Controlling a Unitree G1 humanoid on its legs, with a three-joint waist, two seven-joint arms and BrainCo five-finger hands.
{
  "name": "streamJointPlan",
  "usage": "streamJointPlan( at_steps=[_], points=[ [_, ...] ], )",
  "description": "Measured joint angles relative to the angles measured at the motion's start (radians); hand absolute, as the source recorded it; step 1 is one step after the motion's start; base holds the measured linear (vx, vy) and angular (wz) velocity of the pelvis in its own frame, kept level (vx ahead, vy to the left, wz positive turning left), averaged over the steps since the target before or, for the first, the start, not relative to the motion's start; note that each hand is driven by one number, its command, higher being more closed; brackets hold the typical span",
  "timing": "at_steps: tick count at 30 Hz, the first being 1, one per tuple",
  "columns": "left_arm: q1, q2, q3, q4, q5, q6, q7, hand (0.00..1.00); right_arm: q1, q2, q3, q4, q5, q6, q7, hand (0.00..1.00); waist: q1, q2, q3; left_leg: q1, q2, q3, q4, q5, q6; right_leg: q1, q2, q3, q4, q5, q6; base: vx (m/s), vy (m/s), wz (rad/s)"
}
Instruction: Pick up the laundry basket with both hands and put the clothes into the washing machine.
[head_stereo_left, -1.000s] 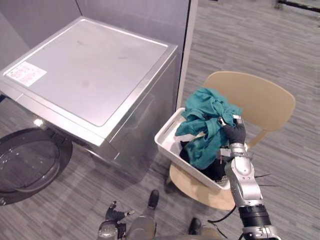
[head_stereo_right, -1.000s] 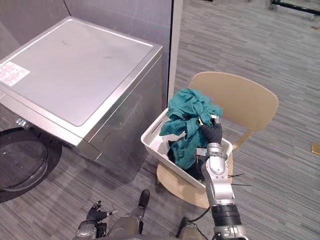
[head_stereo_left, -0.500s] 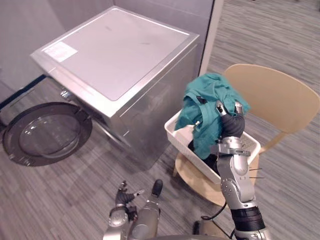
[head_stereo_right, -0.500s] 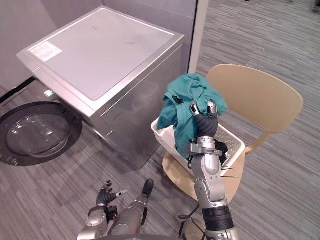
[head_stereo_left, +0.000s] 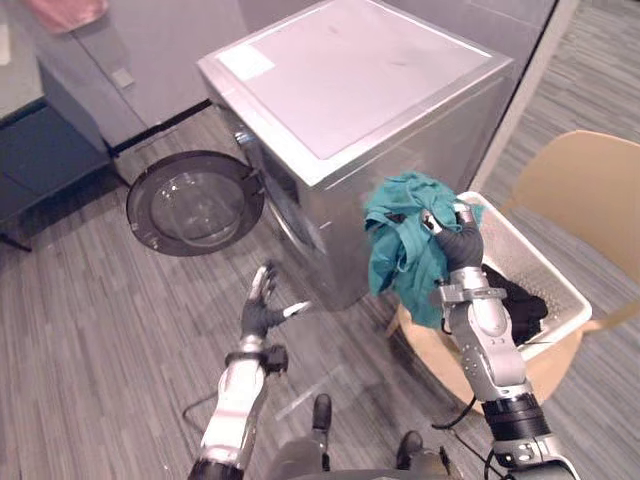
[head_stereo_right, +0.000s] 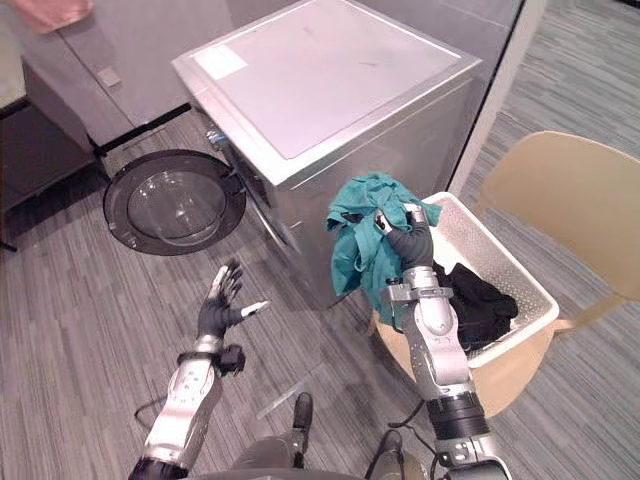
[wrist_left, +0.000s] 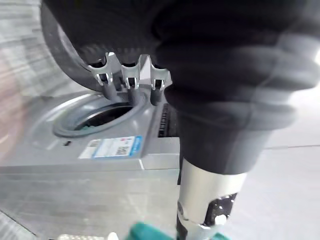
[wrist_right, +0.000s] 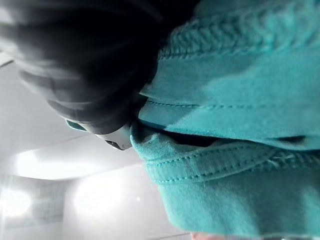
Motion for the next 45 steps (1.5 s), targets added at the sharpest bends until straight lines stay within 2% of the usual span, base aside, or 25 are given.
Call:
streamJointPlan(
  at_steps=[4, 9, 10, 14, 15, 17, 18, 25, 29, 32, 36, 38, 40, 42, 45],
  points=[
    [-0.055, 0.030, -0.071, 0.011, 0.004, -0.004, 0.000, 0.00, -0.039, 0.006, 0.115, 0.021, -0.017, 0.018, 0.024, 1.00, 0.000, -0.007, -0.008, 0.020, -0.008, -0.002, 0.000, 0.003, 0.004, 0.023, 0.002, 0.016, -0.014, 0.013, 0.006, -0.07, 0.053, -0.02],
    [-0.144, 0.045, -0.179, 0.100, 0.054, -0.004, 0.001, 0.00, -0.101, 0.042, 0.270, 0.066, -0.016, 0.031, 0.084, 1.00, 0.001, -0.019, -0.030, 0.029, 0.012, -0.005, -0.001, 0.004, 0.007, 0.027, 0.019, 0.030, -0.013, 0.019, -0.003, -0.05, -0.020, -0.06],
    [-0.152, 0.046, -0.188, 0.110, 0.063, -0.004, 0.001, 1.00, -0.103, 0.043, 0.282, 0.071, -0.015, 0.034, 0.085, 1.00, 0.001, -0.022, -0.032, 0.030, 0.015, -0.005, -0.001, 0.004, 0.007, 0.026, 0.021, 0.031, -0.012, 0.018, -0.005, -0.01, -0.055, -0.08],
    [-0.220, 0.048, -0.237, 0.179, 0.096, 0.005, 0.002, 1.00, -0.112, 0.043, 0.344, 0.099, 0.016, 0.044, 0.099, 1.00, 0.000, -0.039, -0.047, 0.032, 0.028, 0.006, -0.001, 0.004, 0.006, 0.017, 0.039, 0.043, -0.004, 0.016, -0.015, 0.00, -0.050, -0.11],
    [-0.240, 0.050, -0.238, 0.197, 0.109, 0.005, 0.002, 1.00, -0.112, 0.041, 0.345, 0.099, 0.025, 0.044, 0.107, 0.00, -0.002, -0.043, -0.050, 0.032, 0.030, 0.008, -0.001, 0.005, 0.005, 0.008, 0.040, 0.047, 0.011, 0.011, -0.021, 0.02, -0.039, -0.11],
    [-0.249, 0.052, -0.238, 0.207, 0.110, 0.005, 0.004, 1.00, -0.115, 0.038, 0.355, 0.099, 0.030, 0.044, 0.108, 0.00, -0.011, -0.044, -0.051, 0.035, 0.032, 0.009, 0.000, 0.006, 0.004, 0.007, 0.041, 0.050, 0.017, 0.009, -0.024, 0.03, -0.041, -0.05],
    [-0.249, 0.055, -0.237, 0.209, 0.110, 0.005, 0.011, 1.00, -0.123, 0.034, 0.370, 0.099, 0.033, 0.044, 0.108, 0.00, -0.024, -0.044, -0.051, 0.037, 0.032, 0.011, 0.000, 0.006, 0.004, 0.005, 0.042, 0.054, 0.023, 0.005, -0.026, 0.03, -0.031, -0.08],
    [-0.237, 0.054, -0.225, 0.212, 0.108, 0.006, 0.043, 1.00, -0.117, 0.032, 0.364, 0.097, -0.005, 0.043, 0.104, 0.00, -0.026, -0.053, -0.058, 0.047, 0.038, 0.033, 0.000, 0.006, 0.004, -0.001, 0.052, 0.078, 0.031, 0.002, -0.029, 0.02, -0.024, -0.09],
    [-0.166, 0.032, -0.147, 0.212, 0.104, 0.006, 0.046, 1.00, -0.027, 0.046, 0.255, 0.079, -0.107, 0.040, 0.078, 0.00, -0.025, -0.067, -0.070, 0.054, 0.037, 0.034, 0.000, 0.006, 0.004, -0.005, 0.049, 0.085, 0.055, -0.016, -0.028, 0.01, -0.006, 0.00],
    [-0.092, 0.023, -0.061, 0.210, 0.097, 0.007, 0.052, 1.00, 0.064, 0.042, 0.127, 0.077, -0.203, 0.039, 0.040, 0.00, -0.025, -0.075, -0.075, 0.068, 0.033, 0.034, 0.000, 0.005, 0.005, -0.005, 0.040, 0.087, 0.081, -0.038, -0.024, 0.00, 0.000, 0.00],
    [0.020, 0.024, 0.057, 0.190, 0.095, 0.010, 0.064, 1.00, 0.218, 0.003, -0.038, 0.028, -0.337, 0.039, -0.013, 0.00, -0.027, -0.076, -0.077, 0.072, 0.033, 0.037, -0.001, 0.001, 0.010, -0.005, 0.036, 0.092, 0.086, -0.046, -0.018, 0.00, -0.001, -0.01],
    [0.053, 0.023, 0.086, 0.186, 0.095, 0.010, 0.063, 1.00, 0.265, -0.008, -0.074, 0.028, -0.382, 0.040, -0.029, 0.00, -0.027, -0.077, -0.078, 0.073, 0.032, 0.038, -0.001, -0.001, 0.013, -0.005, 0.035, 0.094, 0.086, -0.046, -0.018, 0.01, -0.003, -0.02],
    [0.098, 0.023, 0.128, 0.184, 0.070, 0.012, 0.061, 1.00, 0.311, -0.019, -0.098, 0.059, -0.419, 0.041, -0.035, 0.00, -0.032, -0.078, -0.078, 0.072, 0.032, 0.037, -0.001, -0.001, 0.013, -0.004, 0.037, 0.093, 0.081, -0.046, -0.018, 0.00, 0.000, 0.00],
    [0.146, 0.023, 0.181, 0.184, 0.036, 0.023, 0.059, 1.00, 0.328, -0.021, -0.103, 0.195, -0.431, 0.045, -0.029, 0.00, -0.050, -0.080, -0.080, 0.058, 0.032, 0.033, -0.001, 0.000, 0.012, -0.007, 0.039, 0.082, 0.073, -0.045, -0.019, 0.02, -0.014, 0.12],
    [0.156, 0.022, 0.198, 0.205, 0.017, 0.030, 0.045, 1.00, 0.339, -0.025, -0.102, 0.332, -0.442, 0.062, -0.026, 0.00, -0.047, -0.074, -0.077, 0.033, 0.028, 0.004, 0.000, 0.003, 0.009, -0.008, 0.040, 0.048, 0.064, -0.045, -0.020, 0.02, -0.014, 0.34]
  ],
)
